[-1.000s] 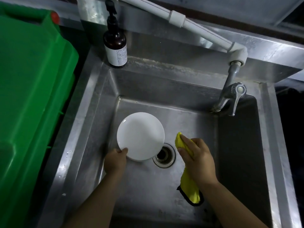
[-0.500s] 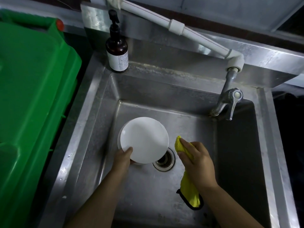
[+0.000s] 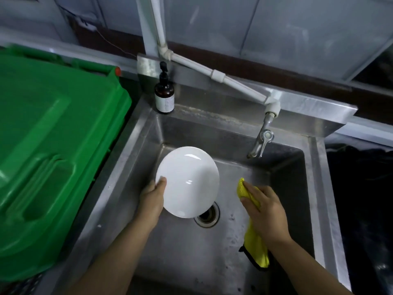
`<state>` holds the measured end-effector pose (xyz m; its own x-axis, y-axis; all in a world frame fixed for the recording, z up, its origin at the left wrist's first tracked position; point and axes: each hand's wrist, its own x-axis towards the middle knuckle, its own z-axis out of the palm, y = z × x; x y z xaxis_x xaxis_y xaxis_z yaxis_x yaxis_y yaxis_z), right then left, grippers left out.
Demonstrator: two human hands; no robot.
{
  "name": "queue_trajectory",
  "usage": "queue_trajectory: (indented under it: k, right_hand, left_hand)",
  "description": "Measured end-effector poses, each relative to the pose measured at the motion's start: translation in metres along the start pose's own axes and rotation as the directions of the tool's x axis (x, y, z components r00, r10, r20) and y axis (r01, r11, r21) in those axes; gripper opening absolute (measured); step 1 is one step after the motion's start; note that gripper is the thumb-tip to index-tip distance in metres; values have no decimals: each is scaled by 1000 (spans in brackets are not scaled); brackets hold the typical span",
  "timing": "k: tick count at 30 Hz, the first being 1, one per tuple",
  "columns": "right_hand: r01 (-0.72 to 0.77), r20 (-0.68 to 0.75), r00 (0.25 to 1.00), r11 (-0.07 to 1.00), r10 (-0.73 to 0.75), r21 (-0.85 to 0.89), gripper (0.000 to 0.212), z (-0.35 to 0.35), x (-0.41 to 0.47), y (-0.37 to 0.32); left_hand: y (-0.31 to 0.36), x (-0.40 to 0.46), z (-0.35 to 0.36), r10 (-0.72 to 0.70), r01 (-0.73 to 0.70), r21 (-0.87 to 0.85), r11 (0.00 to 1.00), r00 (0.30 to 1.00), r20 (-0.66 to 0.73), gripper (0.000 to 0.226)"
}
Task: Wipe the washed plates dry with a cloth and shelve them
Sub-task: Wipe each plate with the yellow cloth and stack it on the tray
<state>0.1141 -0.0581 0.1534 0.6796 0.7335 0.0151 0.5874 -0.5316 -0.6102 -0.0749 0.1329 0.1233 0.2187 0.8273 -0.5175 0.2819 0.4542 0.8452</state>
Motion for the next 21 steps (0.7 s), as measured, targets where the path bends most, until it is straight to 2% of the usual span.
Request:
queue_trajectory:
  k: [3, 8, 12, 16, 18, 21]
  right_hand:
    - [58, -18, 998, 998, -57, 20, 42, -28, -7, -4]
    - [189, -76, 980, 979, -183, 72, 42, -79, -18, -20]
    - [284, -172, 948, 956, -267, 80, 41, -121, -25, -45]
    - [375, -302, 895, 921, -330, 106, 38, -159, -33, -74]
    - [412, -338, 871, 904, -356, 111, 37, -174, -36, -85]
    - [477, -417, 815, 875, -402, 87, 35, -190, -39, -100]
  left_hand:
    - [40, -42, -7, 172, -171, 83, 982, 985, -5, 16]
    - [100, -117, -10, 424, -430, 256, 865, 902, 81, 25]
    - [134, -171, -14, 621, -600, 435, 672, 776, 110, 33]
    - [166, -219, -20, 764, -709, 489, 507, 633, 125, 31]
    - [182, -237, -23, 812, -748, 488, 450, 570, 124, 32]
    - [203, -257, -30, 850, -788, 444, 426, 517, 101, 43]
